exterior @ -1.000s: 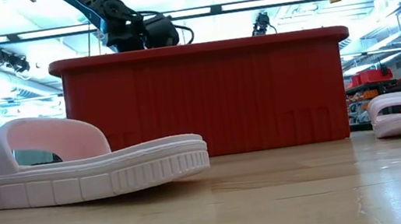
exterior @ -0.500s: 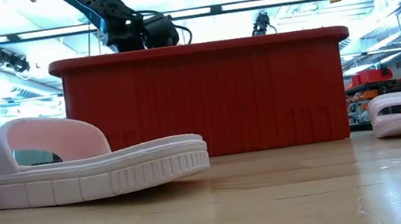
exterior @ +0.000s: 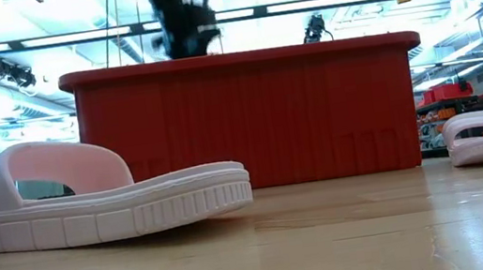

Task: Pick and place slides into bin
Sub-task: Put the green slipper into the red bin

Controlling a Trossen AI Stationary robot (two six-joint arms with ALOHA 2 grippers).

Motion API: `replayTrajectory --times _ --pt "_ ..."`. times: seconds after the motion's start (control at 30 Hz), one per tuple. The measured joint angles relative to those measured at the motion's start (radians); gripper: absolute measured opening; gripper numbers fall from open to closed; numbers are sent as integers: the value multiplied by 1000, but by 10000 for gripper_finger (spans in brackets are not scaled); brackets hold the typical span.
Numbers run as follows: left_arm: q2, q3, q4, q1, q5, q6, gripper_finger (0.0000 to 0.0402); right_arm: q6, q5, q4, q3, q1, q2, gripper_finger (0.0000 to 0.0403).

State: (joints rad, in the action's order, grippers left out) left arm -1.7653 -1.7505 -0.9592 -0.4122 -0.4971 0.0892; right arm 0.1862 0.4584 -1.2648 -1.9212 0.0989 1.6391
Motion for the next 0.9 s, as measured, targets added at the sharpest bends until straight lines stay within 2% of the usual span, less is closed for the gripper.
replayTrajectory --times 0.1,0.27,0.37,0.5,0.67,0.8,0.9 --pt "0 -174 -138 0 0 11 164 -3 -49 52 0 130 -13 89" --pt "1 -465 -287 2 1 6 72 -43 -342 178 0 346 33 36" --pt "3 -607 -309 11 0 -19 14 -56 -429 269 0 436 99 8" --pt "105 -535 -160 28 9 -77 15 -30 -535 322 0 528 223 6" --pt "168 -537 -155 34 6 -109 6 24 -617 346 0 581 405 4" --pt "191 -537 -154 34 3 -149 15 69 -702 453 0 584 512 3" --pt "192 -537 -155 34 4 -190 8 110 -704 549 0 577 570 2"
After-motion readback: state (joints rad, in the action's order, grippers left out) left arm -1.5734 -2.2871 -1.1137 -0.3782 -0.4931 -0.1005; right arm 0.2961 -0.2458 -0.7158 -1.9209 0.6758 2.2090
